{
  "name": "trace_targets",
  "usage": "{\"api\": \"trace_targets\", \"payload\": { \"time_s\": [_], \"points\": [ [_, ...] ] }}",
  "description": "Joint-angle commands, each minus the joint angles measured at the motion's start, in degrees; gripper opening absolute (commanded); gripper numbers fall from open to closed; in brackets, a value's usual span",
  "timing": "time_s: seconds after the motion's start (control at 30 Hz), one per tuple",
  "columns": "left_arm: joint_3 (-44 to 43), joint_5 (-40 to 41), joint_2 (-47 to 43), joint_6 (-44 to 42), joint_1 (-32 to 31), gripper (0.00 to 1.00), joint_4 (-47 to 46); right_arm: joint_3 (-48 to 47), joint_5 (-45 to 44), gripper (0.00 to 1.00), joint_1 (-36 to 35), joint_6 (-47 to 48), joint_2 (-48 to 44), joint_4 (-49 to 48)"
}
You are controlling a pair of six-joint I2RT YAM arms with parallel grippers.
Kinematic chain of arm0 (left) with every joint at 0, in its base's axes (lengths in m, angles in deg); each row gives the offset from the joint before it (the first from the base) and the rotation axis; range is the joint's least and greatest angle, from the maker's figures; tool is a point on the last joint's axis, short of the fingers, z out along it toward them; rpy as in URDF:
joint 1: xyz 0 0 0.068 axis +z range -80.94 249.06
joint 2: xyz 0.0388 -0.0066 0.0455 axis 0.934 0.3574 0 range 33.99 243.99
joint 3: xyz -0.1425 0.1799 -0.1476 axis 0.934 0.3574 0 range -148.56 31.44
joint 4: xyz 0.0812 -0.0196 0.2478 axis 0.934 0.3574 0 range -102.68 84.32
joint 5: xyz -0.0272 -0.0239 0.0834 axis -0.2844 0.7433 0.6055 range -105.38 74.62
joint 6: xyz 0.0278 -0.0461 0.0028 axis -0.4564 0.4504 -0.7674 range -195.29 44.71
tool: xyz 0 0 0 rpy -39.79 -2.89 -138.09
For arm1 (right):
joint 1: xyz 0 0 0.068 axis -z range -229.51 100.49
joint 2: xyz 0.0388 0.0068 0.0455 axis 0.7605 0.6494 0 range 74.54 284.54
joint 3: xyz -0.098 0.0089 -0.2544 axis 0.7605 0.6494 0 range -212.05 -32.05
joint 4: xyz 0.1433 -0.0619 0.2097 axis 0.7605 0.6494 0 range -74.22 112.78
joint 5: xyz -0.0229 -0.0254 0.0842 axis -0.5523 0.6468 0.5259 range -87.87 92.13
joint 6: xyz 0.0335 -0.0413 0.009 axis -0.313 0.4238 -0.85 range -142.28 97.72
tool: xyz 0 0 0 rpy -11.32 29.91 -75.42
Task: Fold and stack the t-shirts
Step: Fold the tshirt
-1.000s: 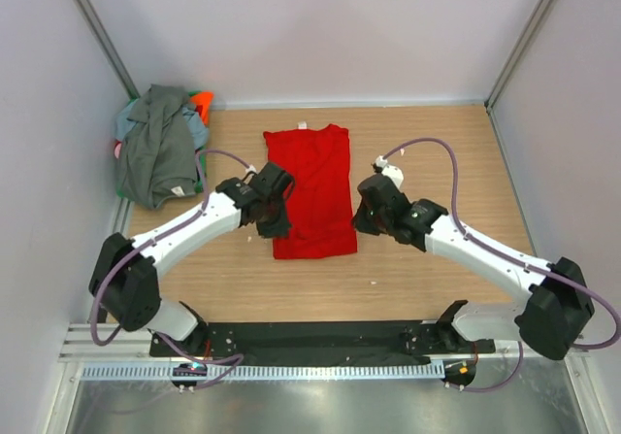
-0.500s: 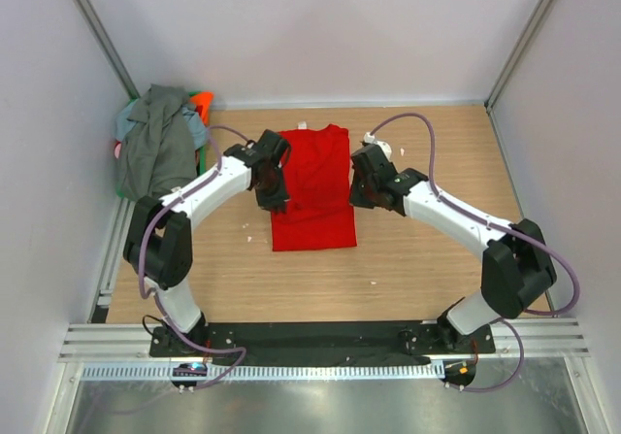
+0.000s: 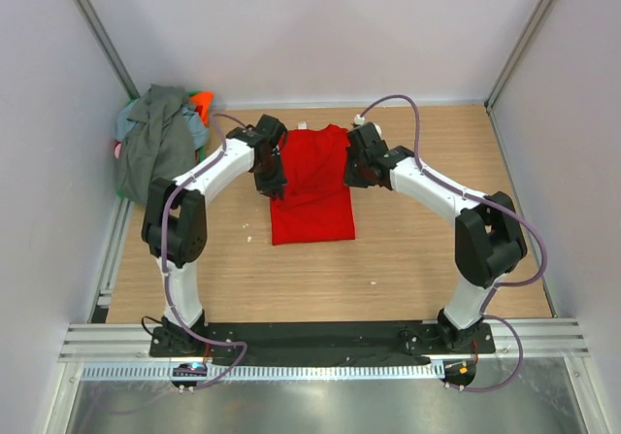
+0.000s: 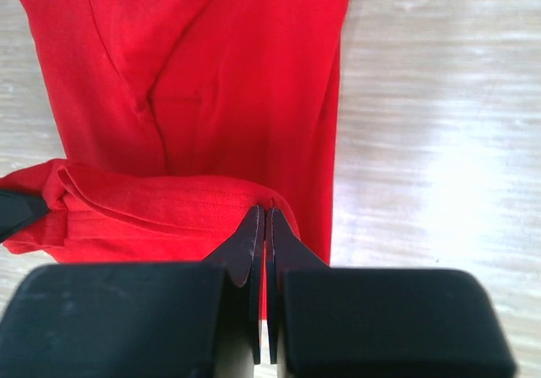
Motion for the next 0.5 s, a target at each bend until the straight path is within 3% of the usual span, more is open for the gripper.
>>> {"api": "trace_targets", "payload": {
  "time_s": [0.0, 0.2, 0.3, 0.33, 0.37, 0.43, 0.47],
  "points": [
    [-4.4, -0.5, 2.0, -2.5, 1.3, 0.02, 2.3, -4.4, 0.7, 0.01, 1.0, 2.6, 2.0, -0.9],
    [-11.5, -1.5, 7.7, -5.1, 3.3, 0.05, 5.0, -8.8, -0.3, 0.01, 2.4, 1.6, 7.8, -0.1],
    [-18.0, -3.4, 12.8, -5.9, 5.3, 0.46, 7.2, -13.3, -0.9, 0.03, 3.8, 1.3, 12.3, 1.6],
    [-22.8, -3.5, 15.4, -6.0, 5.8, 0.61, 8.2, -16.8, -0.8, 0.33, 4.3, 1.5, 13.9, 2.1],
    [-25.9, -3.1, 17.0, -5.9, 6.8, 0.66, 9.9, -18.7, -0.1, 0.51, 4.6, 2.1, 16.3, 3.0],
    [-35.1, -3.1, 20.4, -5.9, 7.7, 0.73, 14.4, -25.7, -1.1, 0.72, 5.7, 2.5, 18.6, 5.6],
    [-38.0, -3.1, 20.9, -5.9, 8.4, 0.75, 15.8, -27.9, -1.6, 0.73, 6.1, 2.7, 19.3, 8.3]
  ]
}}
